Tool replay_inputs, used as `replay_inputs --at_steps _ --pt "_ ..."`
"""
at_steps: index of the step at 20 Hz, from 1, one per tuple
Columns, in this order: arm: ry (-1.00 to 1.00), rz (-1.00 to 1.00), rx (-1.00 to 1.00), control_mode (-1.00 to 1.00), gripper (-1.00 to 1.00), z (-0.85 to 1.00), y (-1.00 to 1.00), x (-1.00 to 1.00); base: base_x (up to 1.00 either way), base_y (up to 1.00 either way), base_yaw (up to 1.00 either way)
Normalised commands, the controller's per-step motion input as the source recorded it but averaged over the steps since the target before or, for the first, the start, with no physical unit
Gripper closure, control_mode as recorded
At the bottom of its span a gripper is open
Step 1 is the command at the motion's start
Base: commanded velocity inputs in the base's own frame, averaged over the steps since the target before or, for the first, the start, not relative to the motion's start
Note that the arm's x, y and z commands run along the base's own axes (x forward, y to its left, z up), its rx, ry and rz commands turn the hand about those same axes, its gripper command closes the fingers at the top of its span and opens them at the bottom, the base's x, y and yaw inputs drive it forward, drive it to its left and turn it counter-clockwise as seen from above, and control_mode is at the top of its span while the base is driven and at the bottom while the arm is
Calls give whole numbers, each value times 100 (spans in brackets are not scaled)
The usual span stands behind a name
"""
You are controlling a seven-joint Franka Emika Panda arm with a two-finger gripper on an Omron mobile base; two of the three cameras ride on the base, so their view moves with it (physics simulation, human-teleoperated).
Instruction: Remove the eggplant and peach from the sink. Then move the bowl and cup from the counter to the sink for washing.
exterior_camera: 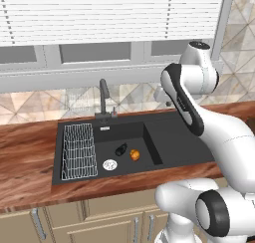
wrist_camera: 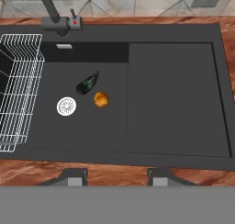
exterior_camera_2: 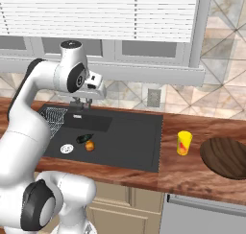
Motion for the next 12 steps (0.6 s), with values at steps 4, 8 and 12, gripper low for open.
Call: replay_inputs --at_steps 4,8,12 --pt "0 0 -1 -100 -100 -2 0 -2 0 0 0" --pt "0 0 -3 -100 -100 -4 0 -5 0 0 0" --pt "0 0 0 -100 -100 -4 0 -5 0 0 0"
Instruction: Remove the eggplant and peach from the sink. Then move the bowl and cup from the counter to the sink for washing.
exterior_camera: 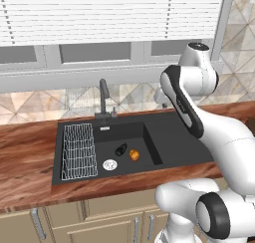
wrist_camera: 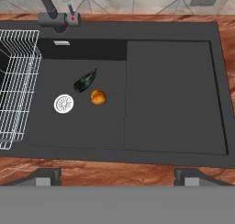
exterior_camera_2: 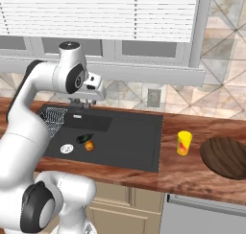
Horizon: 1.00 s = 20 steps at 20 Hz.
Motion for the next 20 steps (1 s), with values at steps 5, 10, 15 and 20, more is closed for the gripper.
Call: replay_inputs --at_steps 5,10,15,20 --pt "0 0 0 -100 -100 -4 0 -2 0 0 0" --pt "0 0 0 -100 -100 -4 0 -2 0 0 0" --pt "0 1 0 -100 -100 -6 1 -5 0 0 0" --pt "0 7 0 -100 -100 -8 5 -3 0 0 0"
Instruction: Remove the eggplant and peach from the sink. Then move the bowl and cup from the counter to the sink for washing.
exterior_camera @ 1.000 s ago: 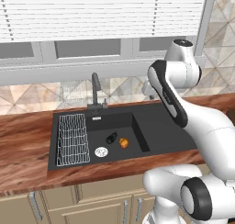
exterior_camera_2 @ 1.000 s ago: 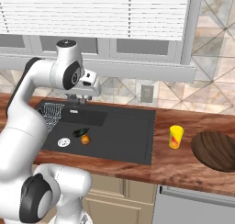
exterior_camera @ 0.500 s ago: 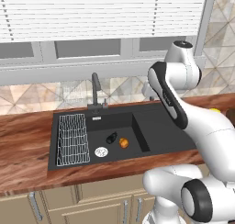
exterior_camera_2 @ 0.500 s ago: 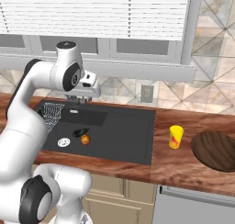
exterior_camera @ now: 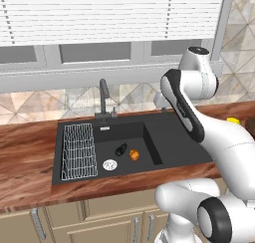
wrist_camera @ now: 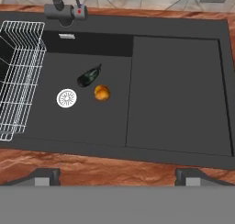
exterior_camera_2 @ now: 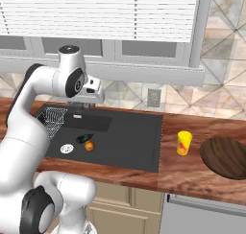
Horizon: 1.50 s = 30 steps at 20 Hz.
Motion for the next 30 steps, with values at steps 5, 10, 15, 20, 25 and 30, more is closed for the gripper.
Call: replay_inputs --at_steps 5,10,15,20,25,30 --pt "-1 9 0 -100 -100 -8 9 0 0 0 0" --pt "-7 11 0 -100 -100 -7 10 0 0 0 0" --pt "-11 10 0 -100 -100 -9 10 0 0 0 0" --pt "-7 7 0 -100 -100 -11 9 0 0 0 0" --pt "-2 4 0 -100 -100 -12 11 1 0 0 0" --pt "0 1 1 -100 -100 -14 9 4 0 0 0"
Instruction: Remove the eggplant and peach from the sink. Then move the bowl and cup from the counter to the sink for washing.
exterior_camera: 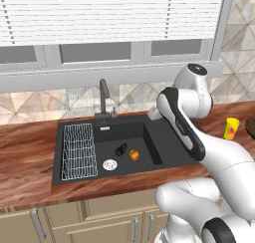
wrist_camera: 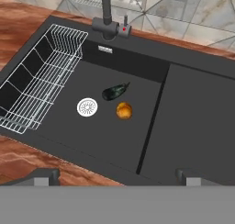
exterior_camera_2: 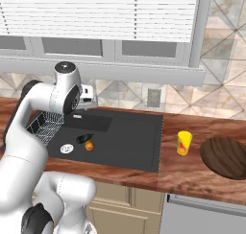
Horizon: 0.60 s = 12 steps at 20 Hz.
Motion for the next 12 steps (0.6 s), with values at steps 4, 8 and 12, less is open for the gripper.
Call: replay_inputs --at_steps 4,8,12 --pt "0 0 1 -100 -100 -15 6 6 0 0 0" --pt "0 0 0 -100 -100 -13 5 5 0 0 0" --pt "0 0 0 -100 -100 -15 6 6 0 0 0"
